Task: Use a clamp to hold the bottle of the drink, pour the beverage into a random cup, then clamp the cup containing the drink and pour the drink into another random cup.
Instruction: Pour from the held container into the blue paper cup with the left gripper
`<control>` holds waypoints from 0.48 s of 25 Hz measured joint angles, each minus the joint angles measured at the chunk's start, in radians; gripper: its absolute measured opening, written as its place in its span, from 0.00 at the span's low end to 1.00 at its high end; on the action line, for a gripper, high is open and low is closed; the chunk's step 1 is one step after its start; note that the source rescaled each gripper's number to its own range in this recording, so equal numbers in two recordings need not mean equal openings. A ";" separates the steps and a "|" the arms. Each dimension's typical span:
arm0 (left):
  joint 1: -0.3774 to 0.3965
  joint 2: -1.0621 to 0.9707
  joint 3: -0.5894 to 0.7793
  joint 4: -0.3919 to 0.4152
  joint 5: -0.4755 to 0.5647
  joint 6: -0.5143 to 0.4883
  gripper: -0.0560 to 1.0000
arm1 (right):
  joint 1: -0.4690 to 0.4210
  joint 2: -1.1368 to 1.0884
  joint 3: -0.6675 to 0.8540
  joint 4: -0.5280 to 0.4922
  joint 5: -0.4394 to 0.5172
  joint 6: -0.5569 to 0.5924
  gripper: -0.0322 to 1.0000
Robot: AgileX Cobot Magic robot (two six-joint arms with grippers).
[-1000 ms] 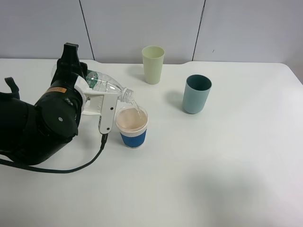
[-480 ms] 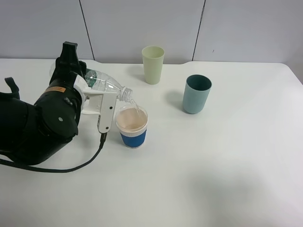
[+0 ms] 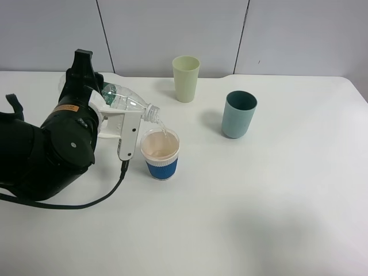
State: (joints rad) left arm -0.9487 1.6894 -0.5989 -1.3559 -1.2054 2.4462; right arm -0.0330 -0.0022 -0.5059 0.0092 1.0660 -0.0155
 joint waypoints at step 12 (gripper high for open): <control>0.000 0.000 0.000 0.000 0.000 0.076 0.13 | 0.000 0.000 0.000 0.000 0.000 0.000 1.00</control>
State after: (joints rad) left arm -0.9487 1.6894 -0.5989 -1.3559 -1.2054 2.5220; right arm -0.0330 -0.0022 -0.5059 0.0092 1.0660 -0.0155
